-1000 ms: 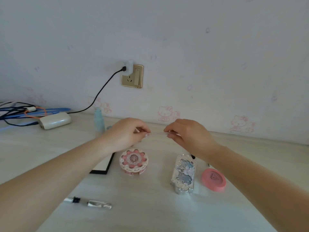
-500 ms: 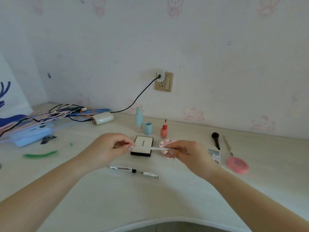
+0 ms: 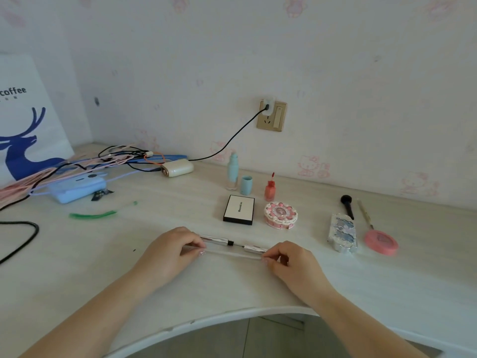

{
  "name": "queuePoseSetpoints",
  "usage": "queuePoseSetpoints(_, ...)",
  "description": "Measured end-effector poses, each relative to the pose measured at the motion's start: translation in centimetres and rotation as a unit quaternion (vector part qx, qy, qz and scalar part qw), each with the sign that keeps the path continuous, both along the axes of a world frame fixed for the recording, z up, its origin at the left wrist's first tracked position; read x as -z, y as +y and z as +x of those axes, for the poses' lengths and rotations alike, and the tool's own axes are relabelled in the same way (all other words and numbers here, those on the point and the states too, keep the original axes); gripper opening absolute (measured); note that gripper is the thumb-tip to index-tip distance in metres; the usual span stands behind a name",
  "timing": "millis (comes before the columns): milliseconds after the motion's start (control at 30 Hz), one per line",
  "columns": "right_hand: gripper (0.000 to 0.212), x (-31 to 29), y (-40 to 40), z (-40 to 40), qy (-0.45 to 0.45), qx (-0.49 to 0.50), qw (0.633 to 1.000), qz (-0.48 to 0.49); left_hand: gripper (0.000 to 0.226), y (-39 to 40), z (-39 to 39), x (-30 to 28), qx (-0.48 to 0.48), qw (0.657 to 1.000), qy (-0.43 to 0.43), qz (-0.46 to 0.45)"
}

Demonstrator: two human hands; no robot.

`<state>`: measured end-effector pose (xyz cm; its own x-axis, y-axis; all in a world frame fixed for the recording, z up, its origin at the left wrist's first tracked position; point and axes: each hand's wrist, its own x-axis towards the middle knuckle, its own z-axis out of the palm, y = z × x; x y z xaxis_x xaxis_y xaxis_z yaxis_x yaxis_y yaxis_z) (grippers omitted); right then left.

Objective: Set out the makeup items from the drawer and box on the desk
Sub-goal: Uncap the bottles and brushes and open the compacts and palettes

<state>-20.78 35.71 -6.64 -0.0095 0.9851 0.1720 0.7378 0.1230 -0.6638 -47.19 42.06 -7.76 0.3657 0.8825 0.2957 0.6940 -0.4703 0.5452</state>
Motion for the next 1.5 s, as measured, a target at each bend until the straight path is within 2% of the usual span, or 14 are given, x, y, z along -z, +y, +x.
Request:
queuePoseSetpoints(133, 0.024, 0.3, 0.2, -0.3, -0.039, 0.004, 0.999, -0.001, 0.010, 0.1, 0.1, 0.8, -0.017, 0.999, -0.009, 0.035)
queuePoseSetpoints(267, 0.010, 0.8, 0.5, -0.6, -0.073, 0.006, 0.997, -0.002, 0.011, 0.4, 0.0, 1.2, -0.027, 0.999, -0.009, 0.041)
queuePoseSetpoints(433, 0.004, 1.0, 0.6, -0.5, -0.078, 0.011, 0.997, 0.006, 0.010, 0.3, 0.3, 1.4, -0.037, 0.998, 0.006, 0.043)
queuePoseSetpoints(633, 0.009, 1.2, 0.5, -0.3, -0.068, 0.016, 0.997, 0.014, 0.016, 0.2, 0.0, 1.4, -0.032, 0.999, -0.015, 0.031)
queuePoseSetpoints(767, 0.009, 1.0, 0.2, -0.2, -0.003, 0.028, 0.999, 0.021, 0.036, 0.1, -0.2, 1.1, -0.042, 0.995, -0.088, 0.024)
queuePoseSetpoints(933, 0.015, 0.6, -0.2, 0.3, 0.139, 0.053, 0.988, 0.031, 0.026, -0.4, 0.2, -0.1, -0.065, 0.985, -0.159, 0.013)
queuePoseSetpoints(1000, 0.015, 0.3, -0.3, 0.9, 0.166, 0.064, 0.984, 0.033, 0.022, -0.3, 1.2, -1.1, -0.055, 0.983, -0.177, 0.006)
queuePoseSetpoints(1133, 0.016, -1.4, -0.8, 4.4, 0.156, 0.081, 0.983, 0.044, 0.023, 0.4, 4.3, -3.6, -0.020, 0.984, -0.179, -0.009)
queuePoseSetpoints(1267, 0.019, -3.9, -1.0, 10.8, 0.134, 0.142, 0.978, 0.078, 0.021, 1.5, 9.3, -5.8, 0.026, 0.982, -0.185, -0.030)
queuePoseSetpoints(1400, 0.018, -5.4, -0.4, 16.7, 0.114, 0.194, 0.971, 0.083, 0.014, 2.9, 15.1, -7.0, 0.080, 0.986, -0.144, -0.039)
queuePoseSetpoints(1500, 0.020, -5.5, 0.7, 20.2, 0.053, 0.196, 0.977, 0.070, 0.013, 4.3, 19.6, -7.0, 0.101, 0.981, -0.146, -0.076)
